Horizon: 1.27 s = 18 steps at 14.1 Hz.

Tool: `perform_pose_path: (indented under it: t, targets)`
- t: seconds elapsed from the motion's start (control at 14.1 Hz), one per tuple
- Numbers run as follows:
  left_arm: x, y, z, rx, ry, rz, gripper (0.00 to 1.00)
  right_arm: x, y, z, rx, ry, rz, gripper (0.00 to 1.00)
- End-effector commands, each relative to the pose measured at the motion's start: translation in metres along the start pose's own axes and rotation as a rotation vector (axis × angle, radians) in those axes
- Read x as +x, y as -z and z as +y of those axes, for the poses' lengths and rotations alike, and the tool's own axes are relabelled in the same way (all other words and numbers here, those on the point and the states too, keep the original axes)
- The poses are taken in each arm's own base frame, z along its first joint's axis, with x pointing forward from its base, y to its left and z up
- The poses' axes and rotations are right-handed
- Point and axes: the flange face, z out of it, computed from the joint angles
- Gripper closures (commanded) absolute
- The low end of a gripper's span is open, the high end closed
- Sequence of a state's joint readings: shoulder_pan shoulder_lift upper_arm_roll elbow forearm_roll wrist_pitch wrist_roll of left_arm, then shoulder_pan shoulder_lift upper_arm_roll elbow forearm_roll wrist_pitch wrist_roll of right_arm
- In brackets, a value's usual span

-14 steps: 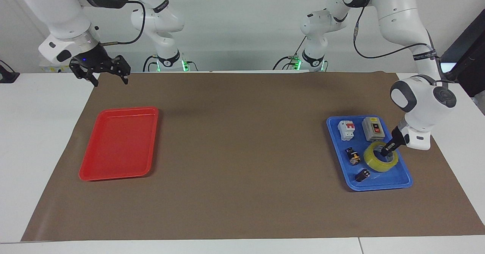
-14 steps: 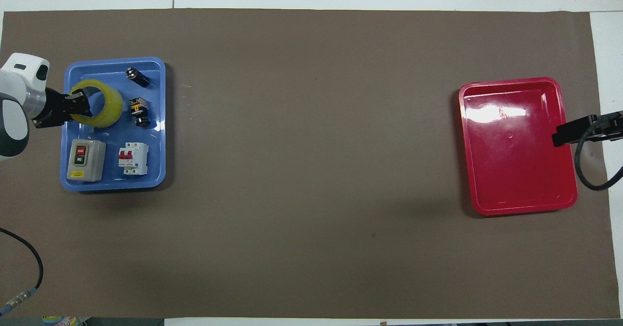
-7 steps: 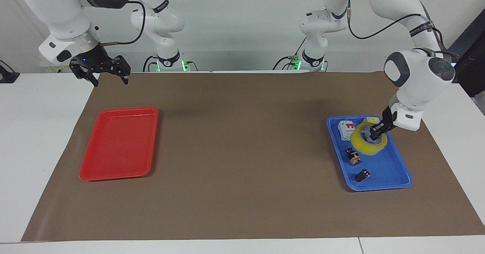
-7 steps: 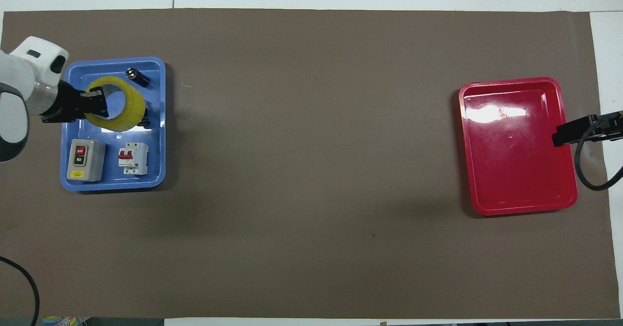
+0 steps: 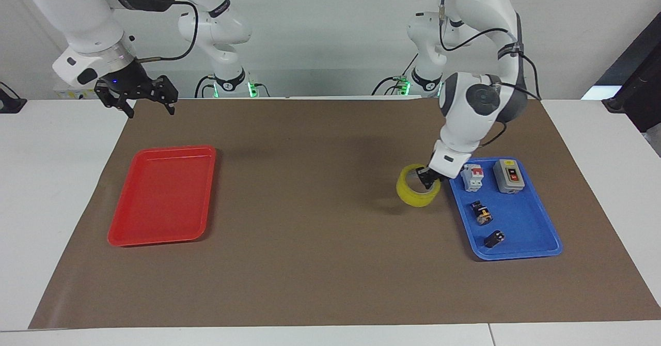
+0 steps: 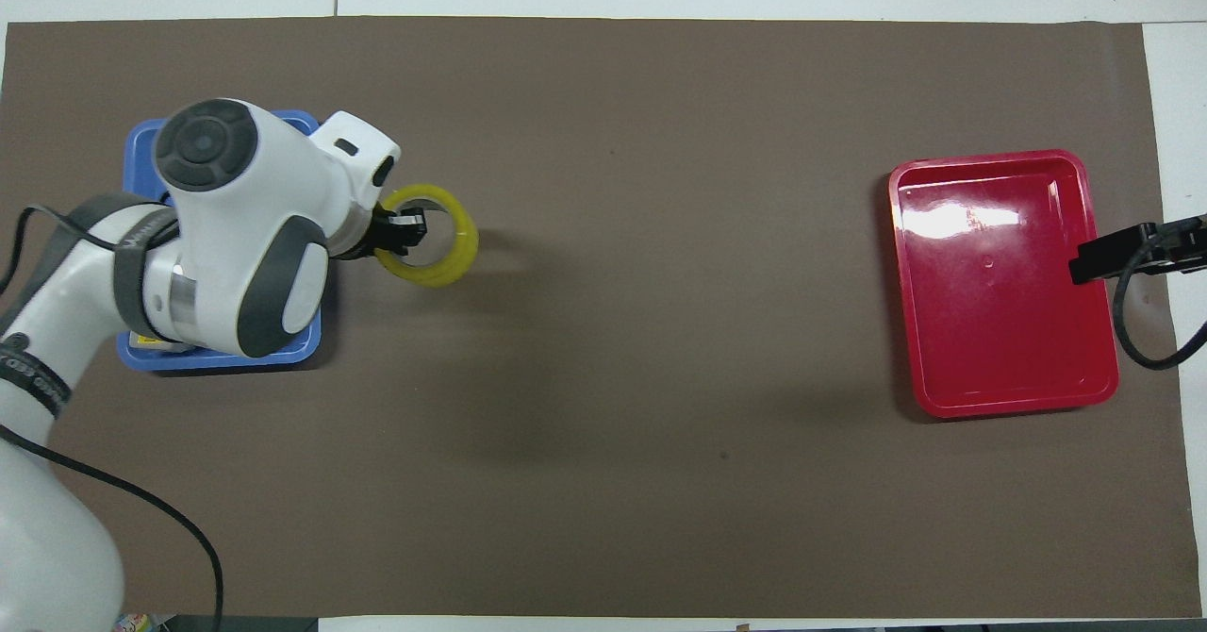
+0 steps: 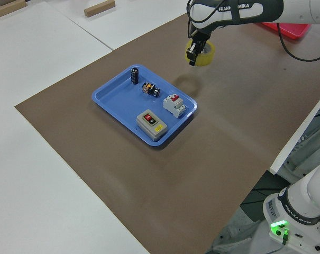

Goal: Place and move tape with both arms
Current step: 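Lift the tape with the left gripper and carry it toward the table center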

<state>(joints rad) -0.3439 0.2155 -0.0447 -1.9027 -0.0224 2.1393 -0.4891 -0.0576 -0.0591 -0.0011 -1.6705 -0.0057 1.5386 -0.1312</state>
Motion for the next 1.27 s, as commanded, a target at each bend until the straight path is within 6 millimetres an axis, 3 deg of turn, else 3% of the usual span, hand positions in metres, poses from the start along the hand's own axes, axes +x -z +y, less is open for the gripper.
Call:
perform_pose_path:
  t: [0.0,0.28,0.42,0.57,0.64,0.78,0.99,1.13,1.2]
  targets:
    - [-0.01,0.002,0.053,-0.008,0.061,0.038,1.0,-0.006,0.001,-0.002,0.016,0.012,0.012,0.0]
    - [-0.028,-0.027,0.141,0.053,0.081,0.091,1.0,-0.005,0.003,-0.001,0.016,0.012,0.017,0.0]
    - [-0.038,-0.036,0.169,0.05,0.044,0.096,1.0,-0.006,0.002,-0.001,0.016,0.012,0.012,0.0]
    - [-0.043,-0.069,0.186,0.082,-0.002,0.094,1.0,-0.008,0.002,0.0,0.018,0.017,0.002,0.0]
    - [-0.054,-0.068,0.203,0.074,-0.029,0.1,1.0,-0.008,0.003,-0.001,0.016,0.019,0.001,0.0]
    - [-0.064,-0.083,0.198,0.101,-0.044,0.075,1.0,-0.013,-0.001,-0.001,0.021,0.019,-0.032,0.0]
    - [-0.061,-0.089,0.185,0.126,-0.03,0.053,1.0,-0.014,0.001,-0.006,0.018,0.034,-0.031,0.0]
    - [-0.059,-0.086,0.183,0.124,-0.026,0.056,0.0,-0.01,0.002,-0.006,0.014,0.038,0.0,0.0]
    - [-0.06,-0.074,0.183,0.114,-0.025,0.067,0.0,-0.01,0.002,-0.007,0.014,0.041,0.0,0.0]
